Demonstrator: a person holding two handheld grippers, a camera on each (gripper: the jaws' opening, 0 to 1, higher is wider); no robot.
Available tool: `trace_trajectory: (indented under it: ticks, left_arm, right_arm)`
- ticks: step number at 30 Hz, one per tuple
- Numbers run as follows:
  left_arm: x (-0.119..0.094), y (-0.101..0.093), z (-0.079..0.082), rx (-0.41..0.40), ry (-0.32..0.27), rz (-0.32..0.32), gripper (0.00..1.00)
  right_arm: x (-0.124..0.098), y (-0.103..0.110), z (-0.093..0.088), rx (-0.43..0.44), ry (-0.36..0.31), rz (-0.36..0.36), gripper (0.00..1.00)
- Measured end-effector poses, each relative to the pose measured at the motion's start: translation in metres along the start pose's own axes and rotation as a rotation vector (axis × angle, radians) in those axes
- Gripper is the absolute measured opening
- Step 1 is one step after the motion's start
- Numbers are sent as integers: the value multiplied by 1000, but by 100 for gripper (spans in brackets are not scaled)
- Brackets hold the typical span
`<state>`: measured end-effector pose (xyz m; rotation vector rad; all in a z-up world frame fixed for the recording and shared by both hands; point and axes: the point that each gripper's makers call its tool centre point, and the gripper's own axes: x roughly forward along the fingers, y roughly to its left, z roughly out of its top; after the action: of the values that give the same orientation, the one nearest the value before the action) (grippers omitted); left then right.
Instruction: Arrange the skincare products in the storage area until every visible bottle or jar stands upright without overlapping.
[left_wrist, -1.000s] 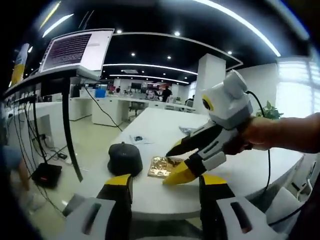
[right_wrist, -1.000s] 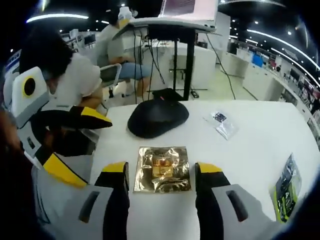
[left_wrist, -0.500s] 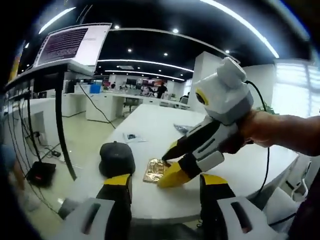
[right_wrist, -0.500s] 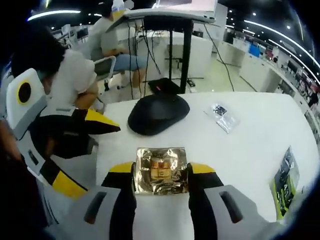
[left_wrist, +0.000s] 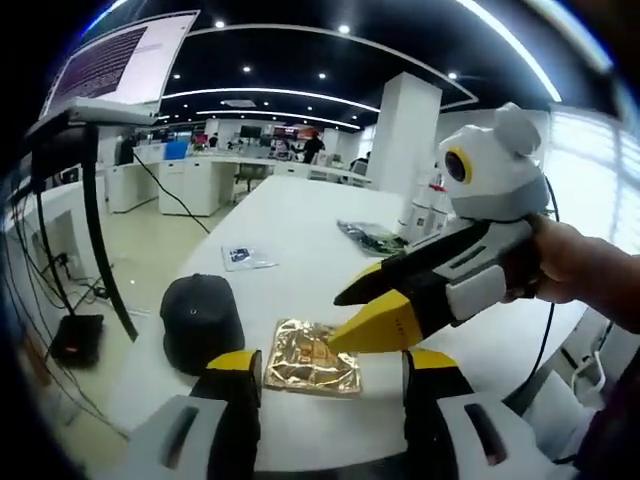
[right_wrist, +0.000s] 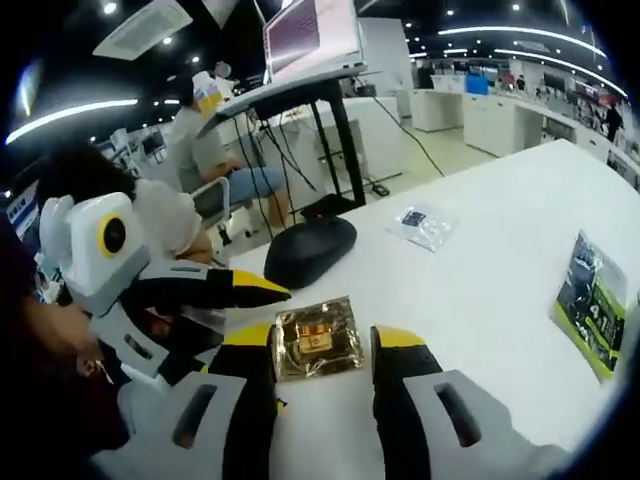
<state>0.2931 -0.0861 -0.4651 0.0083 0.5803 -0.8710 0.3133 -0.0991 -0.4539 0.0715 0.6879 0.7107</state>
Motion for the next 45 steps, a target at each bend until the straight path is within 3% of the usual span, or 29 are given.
trace_trajectory:
  ticks: [3,7,10,13,14,16,18,20,22,23,29,32,34,37,40,45]
  left_arm:
    - [0,0,-1,5,5,-2,59]
    - [-1,-1,-7,38,40,-3,59]
    - [1,-1,-10,43,61,-9,59]
    - [0,-1,-11,45,74,-17,59]
    - [0,-2,-10,38,75,-27,59]
    - [-1,-3,-9,10,78,-39,58]
    - [-1,-2,-9,16,93,-43,58]
    - [0,1,-12,98,138,-47,57]
    - [0,0,-14,158,176,-74,56]
    - [0,2,-15,212,222,-83,54]
    - [-1,1,-18,322,367,-172,52]
    - [3,1,-16,333,423,-185,52]
    - [5,0,-16,343,448,-182,51]
    - [5,2,-18,445,514,-182,51]
    - [3,1,-16,427,545,-178,49]
    - [3,5,-15,434,602,-164,43]
  right_arm:
    - [1,0,-1,97,2,21,48]
    - [-1,-10,-15,142,15,-11,42]
    - [-5,-4,-18,220,-17,31,37]
    - [-10,10,-25,285,-3,123,33]
    - [-15,16,-24,296,-38,166,32]
    - [-25,16,-20,350,-92,184,31]
    - [-40,6,-18,359,-168,161,30]
    - [-64,0,-17,368,-252,142,26]
    - [-75,-2,-19,374,-279,131,25]
    - [-89,-6,-27,387,-288,115,25]
    - [-124,-9,-50,385,-310,92,24]
    - [-146,-18,-54,419,-378,68,25]
    - [-152,-24,-55,389,-398,28,25]
    - [-170,-34,-51,240,-479,-97,24]
    - [-181,-35,-50,146,-553,-159,16]
    - [-181,-33,-60,161,-592,-146,15]
